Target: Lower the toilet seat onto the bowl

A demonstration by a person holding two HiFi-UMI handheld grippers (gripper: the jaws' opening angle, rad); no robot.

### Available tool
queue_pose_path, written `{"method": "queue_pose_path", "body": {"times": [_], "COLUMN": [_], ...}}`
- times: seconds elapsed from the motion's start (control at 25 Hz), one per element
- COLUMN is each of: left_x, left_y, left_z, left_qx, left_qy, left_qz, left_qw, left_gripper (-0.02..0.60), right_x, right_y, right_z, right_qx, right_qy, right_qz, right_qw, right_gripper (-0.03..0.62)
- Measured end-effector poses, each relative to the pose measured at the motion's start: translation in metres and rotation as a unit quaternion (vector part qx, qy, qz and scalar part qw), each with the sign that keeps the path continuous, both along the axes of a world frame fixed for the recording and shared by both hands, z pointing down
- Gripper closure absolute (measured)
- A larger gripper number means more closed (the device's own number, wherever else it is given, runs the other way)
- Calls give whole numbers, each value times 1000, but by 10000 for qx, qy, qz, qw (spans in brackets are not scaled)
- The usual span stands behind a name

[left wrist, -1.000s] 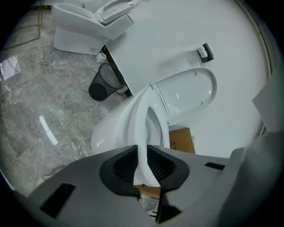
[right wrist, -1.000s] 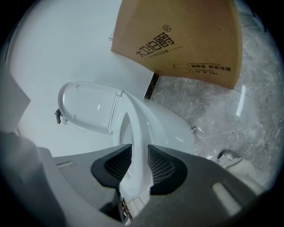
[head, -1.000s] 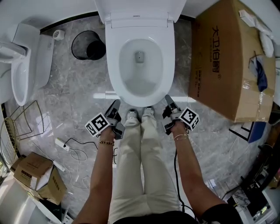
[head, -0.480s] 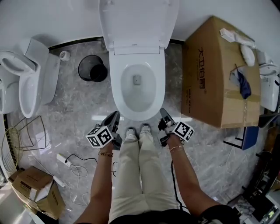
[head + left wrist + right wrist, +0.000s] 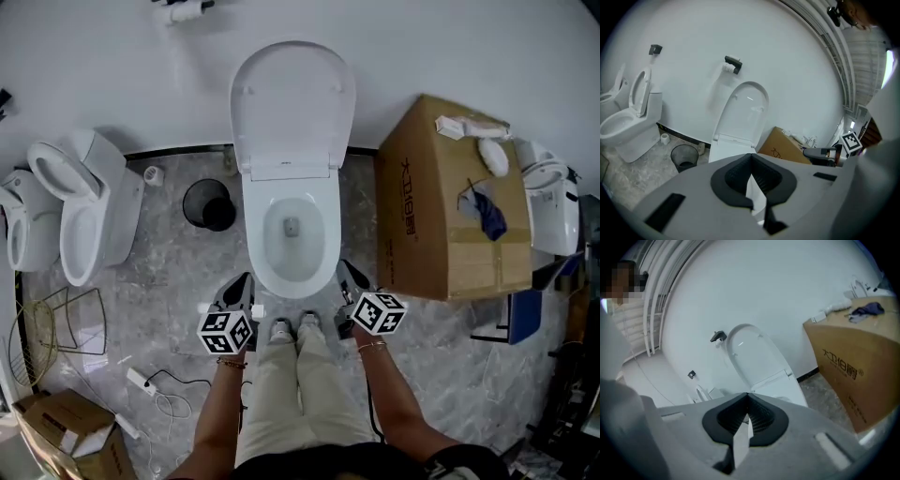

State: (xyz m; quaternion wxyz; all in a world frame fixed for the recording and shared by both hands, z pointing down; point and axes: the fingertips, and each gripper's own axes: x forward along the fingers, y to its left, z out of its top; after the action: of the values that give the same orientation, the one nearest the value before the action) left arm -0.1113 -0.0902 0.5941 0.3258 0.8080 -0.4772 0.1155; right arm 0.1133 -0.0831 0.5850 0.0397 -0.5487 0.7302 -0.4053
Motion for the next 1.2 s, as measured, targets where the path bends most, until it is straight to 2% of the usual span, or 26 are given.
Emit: {"method": "queue_pose_path", "body": {"times": [0.2, 0.4, 0.48, 0.64, 0.8, 1.2], "left_x": [1, -1, -1, 0, -3, -27], "left_y": [4, 19, 22, 27, 29, 35], "left_z": [-33, -65, -81, -106, -130, -177], "left_qx": [200, 475, 650, 809, 1035, 1354], "left_qy": [-191, -830, -963, -899, -1041, -1023], "left_qz": [83, 315, 346, 319, 397, 75], "left_qw": [9996, 9949, 9926, 9921, 9884, 9855], "left_gripper": [580, 580, 580, 580, 580, 580], "right_x": [4, 7, 9, 13, 9, 8], "right_y": [3, 12, 14, 23, 28, 46], "right_z": [-44, -82, -96, -125, -149, -197], "right_qx": [437, 728, 860, 1100, 1277, 1689], "right_qy": [710, 974, 1117, 1458, 1461, 1739], "right_qz": [-97, -82, -38, 49, 16, 165], "right_qw": [9965, 9926, 9900, 9832, 9810, 9700], "right_gripper": [589, 589, 589, 589, 589, 589]}}
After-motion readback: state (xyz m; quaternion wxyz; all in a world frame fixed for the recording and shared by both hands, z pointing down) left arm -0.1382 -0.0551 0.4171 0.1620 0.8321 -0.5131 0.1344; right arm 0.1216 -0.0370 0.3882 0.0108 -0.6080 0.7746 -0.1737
